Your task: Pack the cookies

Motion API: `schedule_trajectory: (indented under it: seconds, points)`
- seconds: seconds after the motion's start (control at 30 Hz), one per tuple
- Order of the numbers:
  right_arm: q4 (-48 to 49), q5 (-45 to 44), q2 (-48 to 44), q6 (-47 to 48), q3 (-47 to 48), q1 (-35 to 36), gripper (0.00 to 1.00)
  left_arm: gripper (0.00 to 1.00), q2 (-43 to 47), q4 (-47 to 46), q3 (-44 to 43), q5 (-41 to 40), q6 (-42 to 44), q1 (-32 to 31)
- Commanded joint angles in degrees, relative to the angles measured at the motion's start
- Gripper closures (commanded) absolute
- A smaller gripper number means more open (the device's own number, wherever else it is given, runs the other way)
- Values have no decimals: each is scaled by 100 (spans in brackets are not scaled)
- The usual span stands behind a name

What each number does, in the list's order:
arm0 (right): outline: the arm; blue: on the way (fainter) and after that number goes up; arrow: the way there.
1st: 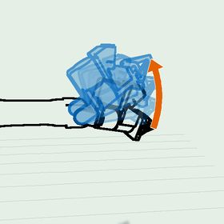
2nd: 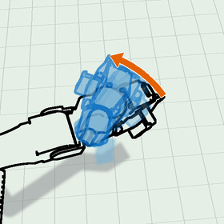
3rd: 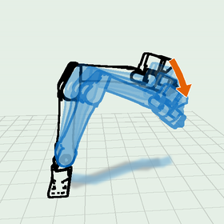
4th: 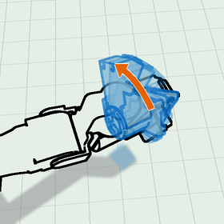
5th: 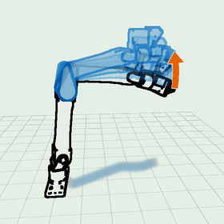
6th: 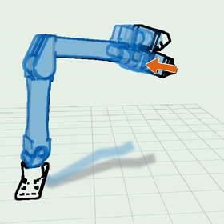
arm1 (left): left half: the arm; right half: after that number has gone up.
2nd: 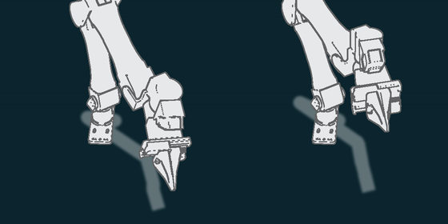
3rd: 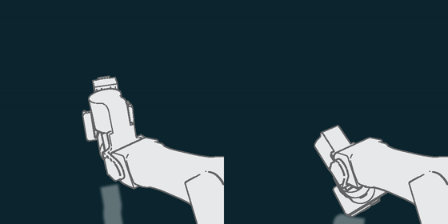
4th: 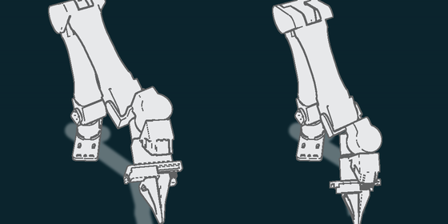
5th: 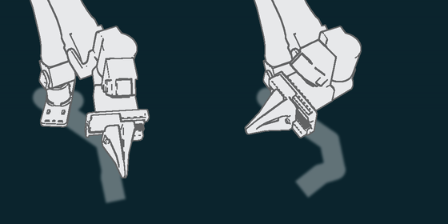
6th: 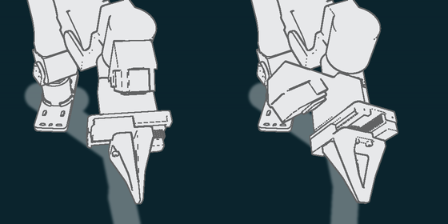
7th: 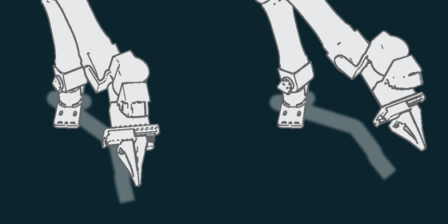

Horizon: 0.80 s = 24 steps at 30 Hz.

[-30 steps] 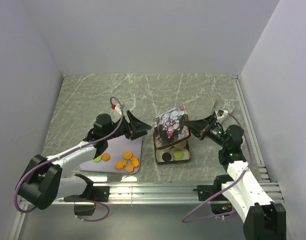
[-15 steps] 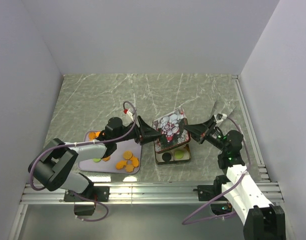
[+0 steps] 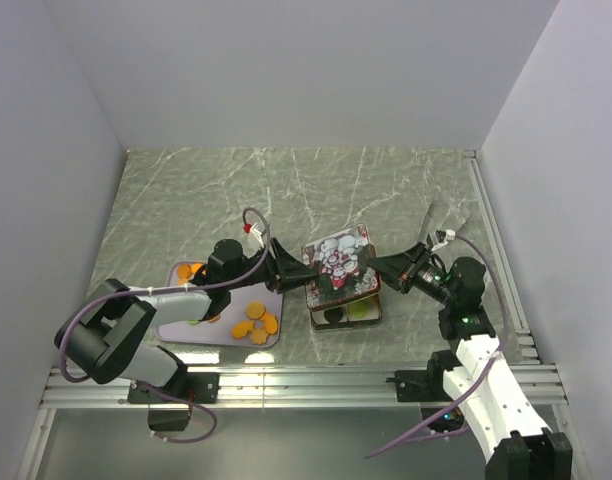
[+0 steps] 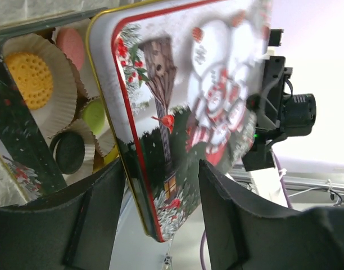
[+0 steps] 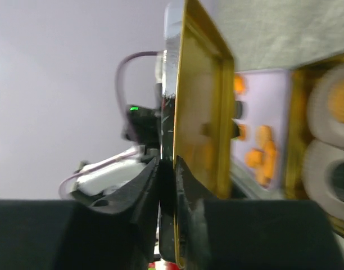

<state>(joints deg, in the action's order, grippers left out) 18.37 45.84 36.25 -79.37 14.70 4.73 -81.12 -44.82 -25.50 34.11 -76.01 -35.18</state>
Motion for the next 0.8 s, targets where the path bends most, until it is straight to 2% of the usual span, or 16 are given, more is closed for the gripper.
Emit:
schedule_trajectory:
  seconds: [0.0,0.1,0.2,0.53,0.77]
  points:
    - [-1930,-372,267,1484,445,45,75,41,387,-564,-26,52,59,-24]
    - [-2775,-681,478,2021,700,37,68,41,439,-388,-17,52,173,-33]
    - [-3093,-884,733,2277,806,45,64,42,439,-291,9,70,235,-33]
    - [-2945,-1007,1358,2611,789,45,61,44,-61,-370,124,79,385,-103]
    - [-2813,-1060,1560,2725,684,45,61,45,-754,-247,-113,175,657,-121]
